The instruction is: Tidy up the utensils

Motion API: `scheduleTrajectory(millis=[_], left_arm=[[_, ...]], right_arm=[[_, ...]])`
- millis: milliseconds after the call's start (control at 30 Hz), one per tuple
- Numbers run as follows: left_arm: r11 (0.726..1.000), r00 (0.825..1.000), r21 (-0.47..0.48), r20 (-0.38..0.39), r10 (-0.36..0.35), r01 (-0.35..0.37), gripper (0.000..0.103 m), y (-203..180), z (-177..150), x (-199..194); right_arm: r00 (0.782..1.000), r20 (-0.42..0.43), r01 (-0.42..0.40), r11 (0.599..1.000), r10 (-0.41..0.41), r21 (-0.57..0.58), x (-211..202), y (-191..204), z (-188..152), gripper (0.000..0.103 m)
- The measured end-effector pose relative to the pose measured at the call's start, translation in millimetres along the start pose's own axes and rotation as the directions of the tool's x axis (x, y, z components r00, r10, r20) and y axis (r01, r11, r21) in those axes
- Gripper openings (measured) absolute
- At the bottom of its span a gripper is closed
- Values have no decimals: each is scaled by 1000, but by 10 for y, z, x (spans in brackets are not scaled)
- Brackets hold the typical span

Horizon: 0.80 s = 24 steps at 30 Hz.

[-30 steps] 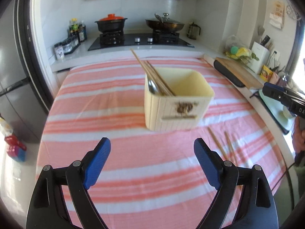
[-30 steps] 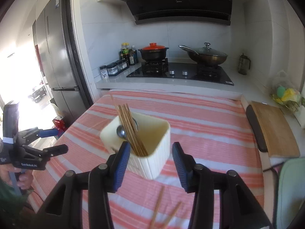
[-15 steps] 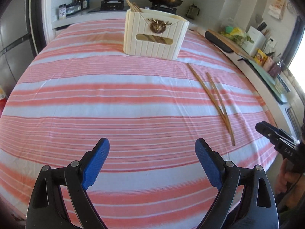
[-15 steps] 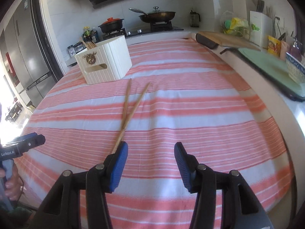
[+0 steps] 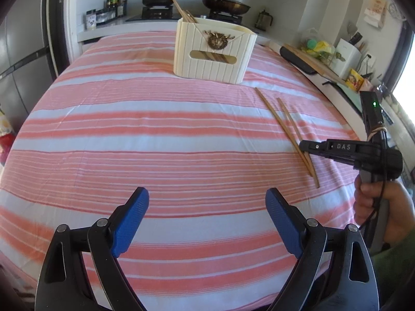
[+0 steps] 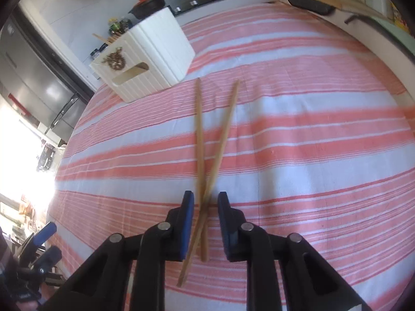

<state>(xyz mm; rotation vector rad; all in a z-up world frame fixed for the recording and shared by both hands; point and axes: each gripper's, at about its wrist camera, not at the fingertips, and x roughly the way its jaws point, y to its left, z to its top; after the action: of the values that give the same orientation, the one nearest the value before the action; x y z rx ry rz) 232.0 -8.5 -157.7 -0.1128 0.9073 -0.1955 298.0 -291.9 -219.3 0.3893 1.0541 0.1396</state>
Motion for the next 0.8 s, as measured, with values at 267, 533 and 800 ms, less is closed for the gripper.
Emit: scheduleTrajectory(millis=[267, 533, 800], left_arm=[[997, 998, 51, -21, -58, 59, 92, -359, 309, 207], [992, 998, 113, -45, -47, 51, 92, -1145, 758, 974], [963, 992, 255, -73, 105, -83, 66, -1435, 689, 1455]], right_arm=[[993, 74, 93, 995, -91, -35, -291, -159, 90, 6], [936, 145, 339, 932, -320, -128, -455, -445, -53, 6], [939, 139, 331, 935, -313, -131, -467, -541, -157, 17]])
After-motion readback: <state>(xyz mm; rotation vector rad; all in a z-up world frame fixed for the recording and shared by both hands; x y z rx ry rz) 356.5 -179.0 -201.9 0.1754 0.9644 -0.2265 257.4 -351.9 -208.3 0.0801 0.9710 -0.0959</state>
